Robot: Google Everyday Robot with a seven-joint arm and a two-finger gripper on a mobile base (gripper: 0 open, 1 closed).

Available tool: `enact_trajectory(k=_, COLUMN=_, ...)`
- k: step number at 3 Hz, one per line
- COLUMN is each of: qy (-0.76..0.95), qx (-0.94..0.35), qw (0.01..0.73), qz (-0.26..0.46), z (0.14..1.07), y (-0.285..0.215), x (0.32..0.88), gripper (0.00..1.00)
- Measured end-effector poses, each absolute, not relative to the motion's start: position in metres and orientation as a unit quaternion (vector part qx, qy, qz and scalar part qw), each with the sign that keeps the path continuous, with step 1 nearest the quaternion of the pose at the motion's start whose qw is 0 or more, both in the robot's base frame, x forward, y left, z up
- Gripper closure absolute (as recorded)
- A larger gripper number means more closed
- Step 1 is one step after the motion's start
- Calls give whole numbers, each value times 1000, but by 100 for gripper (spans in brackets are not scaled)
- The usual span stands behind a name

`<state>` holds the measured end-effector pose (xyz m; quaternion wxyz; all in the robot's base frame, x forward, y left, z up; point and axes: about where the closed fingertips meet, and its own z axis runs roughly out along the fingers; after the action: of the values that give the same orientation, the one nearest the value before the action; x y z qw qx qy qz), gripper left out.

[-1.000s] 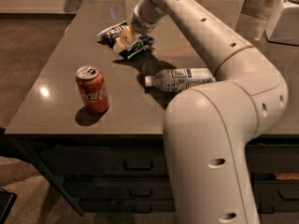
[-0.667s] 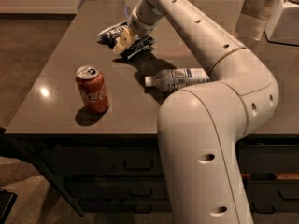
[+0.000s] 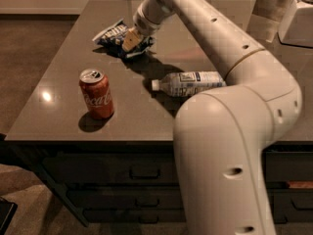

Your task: Move blue chip bag near coke can

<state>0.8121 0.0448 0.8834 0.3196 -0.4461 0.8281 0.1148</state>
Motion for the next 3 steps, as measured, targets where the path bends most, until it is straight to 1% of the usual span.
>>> enact_trajectory(k=1, qy=792, qx=-486, qw=338, qz=148, z=905, y=69, x=773, gripper=80)
enact_trajectory(k=2, qy=758, qx=-524, qw=342, qz=184, z=914, y=99, x=734, gripper=100)
enact_trajectory(k=3, qy=731, qx=-554, qw=338, qz=211, z=912, y=121, x=704, gripper=100)
